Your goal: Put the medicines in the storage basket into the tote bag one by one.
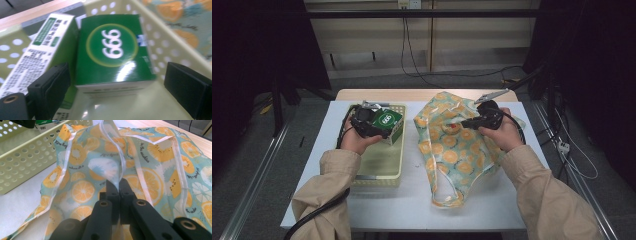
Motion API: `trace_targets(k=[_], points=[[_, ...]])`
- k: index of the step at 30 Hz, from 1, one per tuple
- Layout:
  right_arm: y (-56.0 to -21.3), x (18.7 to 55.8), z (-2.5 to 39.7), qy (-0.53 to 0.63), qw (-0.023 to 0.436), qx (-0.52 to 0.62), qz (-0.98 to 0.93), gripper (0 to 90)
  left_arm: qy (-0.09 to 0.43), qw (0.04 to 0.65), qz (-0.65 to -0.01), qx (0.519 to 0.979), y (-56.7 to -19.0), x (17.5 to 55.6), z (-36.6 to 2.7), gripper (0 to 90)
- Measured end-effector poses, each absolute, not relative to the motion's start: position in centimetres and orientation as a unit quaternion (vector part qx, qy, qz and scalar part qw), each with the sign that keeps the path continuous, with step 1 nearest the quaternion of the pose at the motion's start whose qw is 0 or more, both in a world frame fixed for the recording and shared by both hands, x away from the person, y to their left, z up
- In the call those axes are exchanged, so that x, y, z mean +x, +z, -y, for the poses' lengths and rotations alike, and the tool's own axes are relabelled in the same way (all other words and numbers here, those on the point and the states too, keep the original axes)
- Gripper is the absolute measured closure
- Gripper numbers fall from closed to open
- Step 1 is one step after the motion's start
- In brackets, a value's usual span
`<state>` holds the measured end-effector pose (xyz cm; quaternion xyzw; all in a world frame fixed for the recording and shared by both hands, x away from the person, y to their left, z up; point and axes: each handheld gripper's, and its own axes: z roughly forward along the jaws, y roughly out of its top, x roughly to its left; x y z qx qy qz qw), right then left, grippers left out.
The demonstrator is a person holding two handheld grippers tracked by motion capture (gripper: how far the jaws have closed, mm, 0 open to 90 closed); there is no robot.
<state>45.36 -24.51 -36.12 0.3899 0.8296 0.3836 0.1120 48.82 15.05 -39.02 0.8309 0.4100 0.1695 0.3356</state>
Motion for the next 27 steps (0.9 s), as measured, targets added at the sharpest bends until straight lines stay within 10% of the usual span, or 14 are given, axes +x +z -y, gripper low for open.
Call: trace_targets(k=[27], points=[[-36.3, 45.5, 24.7, 0.383, 0.113, 0.389, -0.83, 89.9, 0.183, 0.309, -0.412, 0.837, -41.1, 50.2, -12.9, 14.6]])
